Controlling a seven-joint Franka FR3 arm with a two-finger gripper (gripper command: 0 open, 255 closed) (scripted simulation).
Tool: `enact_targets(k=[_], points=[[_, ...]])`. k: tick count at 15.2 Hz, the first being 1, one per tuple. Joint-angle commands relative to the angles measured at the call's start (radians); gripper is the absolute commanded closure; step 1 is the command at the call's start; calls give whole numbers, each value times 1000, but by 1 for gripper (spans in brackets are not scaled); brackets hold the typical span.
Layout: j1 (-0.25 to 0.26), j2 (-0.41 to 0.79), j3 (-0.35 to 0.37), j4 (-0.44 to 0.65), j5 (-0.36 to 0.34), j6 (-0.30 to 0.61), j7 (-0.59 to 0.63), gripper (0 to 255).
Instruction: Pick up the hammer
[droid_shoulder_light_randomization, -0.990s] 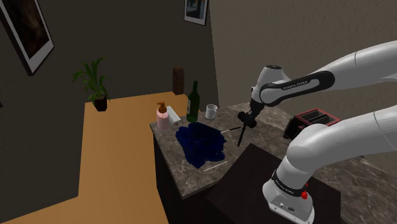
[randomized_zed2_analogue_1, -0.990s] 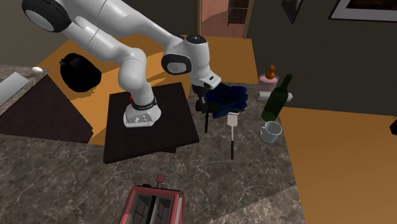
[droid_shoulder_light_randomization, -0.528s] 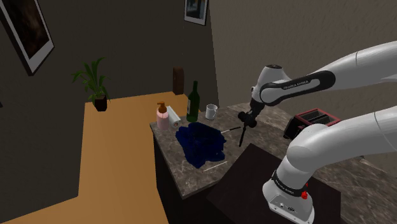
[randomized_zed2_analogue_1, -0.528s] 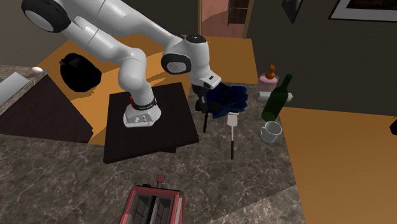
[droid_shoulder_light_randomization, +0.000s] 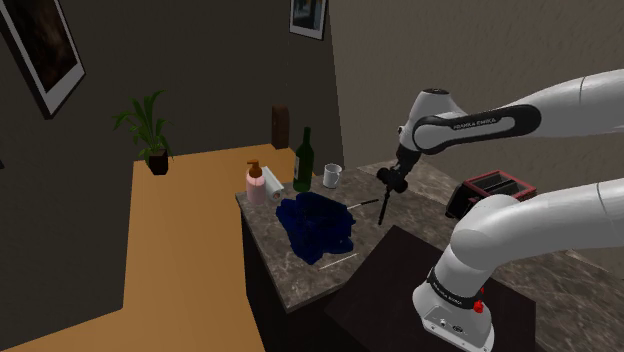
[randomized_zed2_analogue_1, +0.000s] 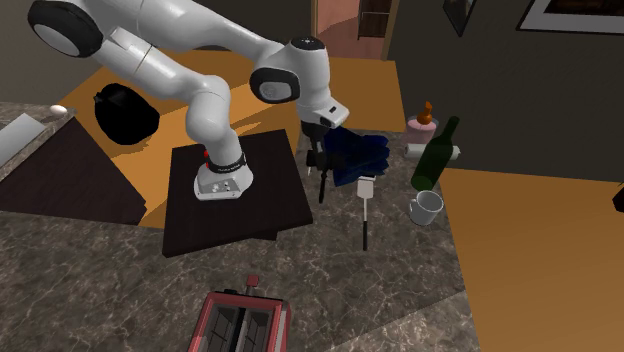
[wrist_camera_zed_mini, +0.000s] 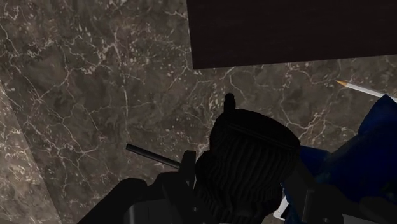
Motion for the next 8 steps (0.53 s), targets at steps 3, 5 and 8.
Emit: enact_targets(k=[3, 5, 8], points=[[7, -33, 20, 39, 19, -71, -2, 255], [9, -46, 28, 58, 27, -104, -3, 255], [11, -53, 33, 70, 31, -122, -4, 255]])
